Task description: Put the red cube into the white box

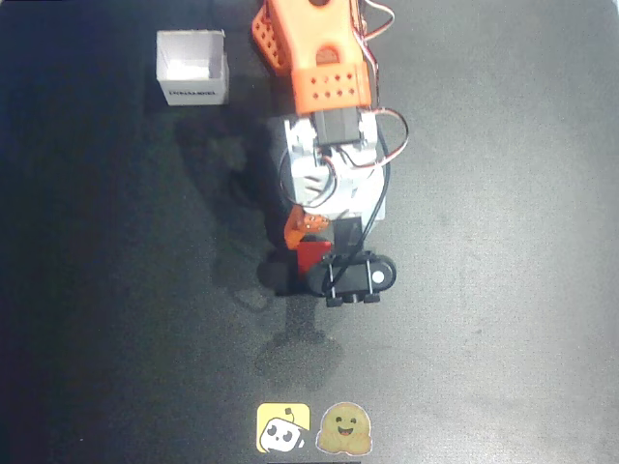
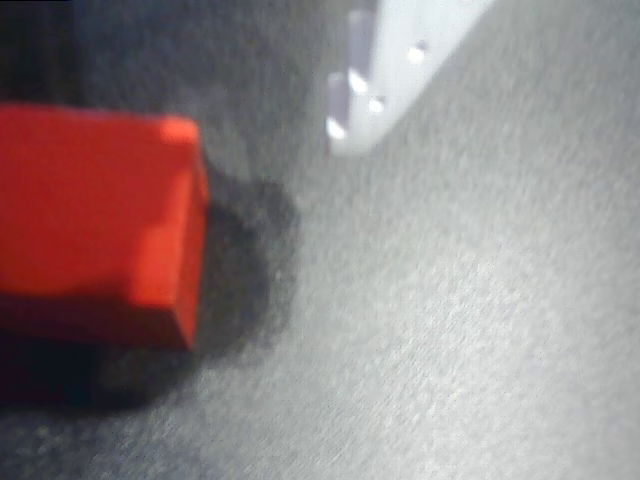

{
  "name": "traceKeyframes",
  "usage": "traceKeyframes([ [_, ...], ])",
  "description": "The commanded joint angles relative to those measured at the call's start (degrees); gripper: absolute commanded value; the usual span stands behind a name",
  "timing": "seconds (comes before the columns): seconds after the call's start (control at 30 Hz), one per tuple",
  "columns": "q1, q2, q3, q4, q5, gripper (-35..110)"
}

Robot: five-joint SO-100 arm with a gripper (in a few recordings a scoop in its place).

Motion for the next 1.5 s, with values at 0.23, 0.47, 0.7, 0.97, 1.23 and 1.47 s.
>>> traceKeyframes([
  [0.23,2.37,-2.90,-3.78,-3.60,-1.41,28],
  [0.47,2.37,-7.12,-3.96,-7.91,-1.32,26],
  [0.7,2.46,-9.40,-3.87,-10.02,-1.05,0],
  [0.97,3.08,-8.44,-3.34,-9.67,0.00,0],
  [1.23,9.76,7.82,-5.19,9.40,2.81,0],
  [1.47,25.84,24.79,-7.47,27.69,3.87,0],
])
